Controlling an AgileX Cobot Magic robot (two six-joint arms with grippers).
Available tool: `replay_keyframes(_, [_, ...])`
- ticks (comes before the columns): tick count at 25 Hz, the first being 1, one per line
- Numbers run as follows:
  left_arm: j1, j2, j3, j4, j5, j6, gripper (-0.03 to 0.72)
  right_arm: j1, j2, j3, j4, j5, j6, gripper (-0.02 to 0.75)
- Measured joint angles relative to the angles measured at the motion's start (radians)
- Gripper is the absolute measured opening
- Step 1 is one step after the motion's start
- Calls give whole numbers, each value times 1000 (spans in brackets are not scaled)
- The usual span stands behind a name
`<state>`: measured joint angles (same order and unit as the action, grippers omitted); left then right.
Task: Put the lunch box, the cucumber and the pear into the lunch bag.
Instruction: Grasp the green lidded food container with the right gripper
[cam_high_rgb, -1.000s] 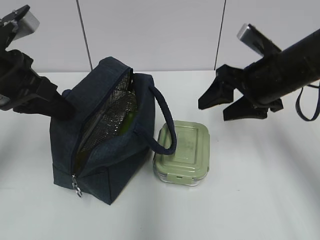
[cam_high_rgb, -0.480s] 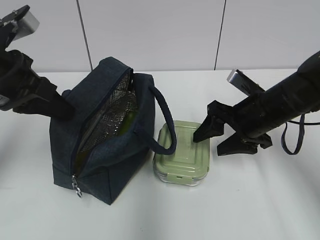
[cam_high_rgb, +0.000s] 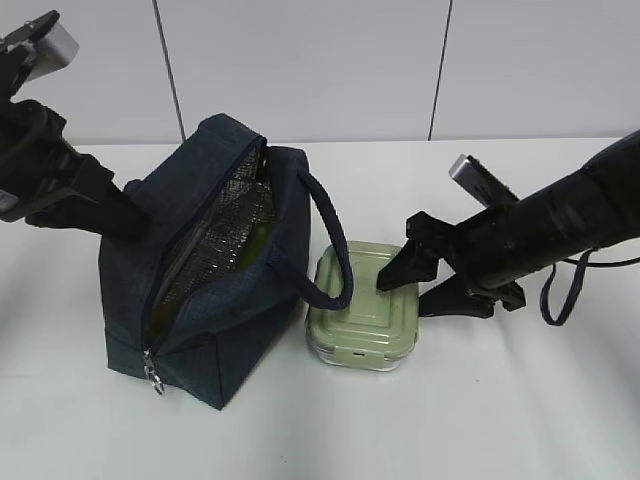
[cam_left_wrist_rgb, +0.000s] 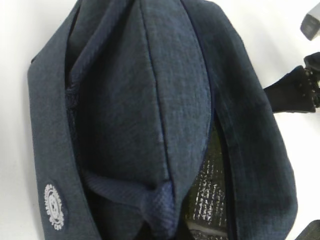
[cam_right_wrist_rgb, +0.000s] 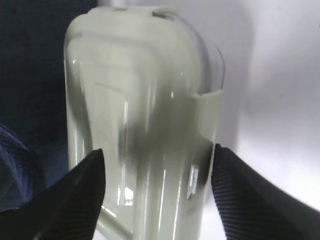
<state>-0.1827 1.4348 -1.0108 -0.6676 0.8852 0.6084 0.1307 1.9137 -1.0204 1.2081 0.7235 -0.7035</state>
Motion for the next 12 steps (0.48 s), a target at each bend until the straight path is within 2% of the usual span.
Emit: replay_keyframes(12, [0, 0, 0, 0, 2, 0, 2, 0, 23, 0, 48, -15, -77, 515])
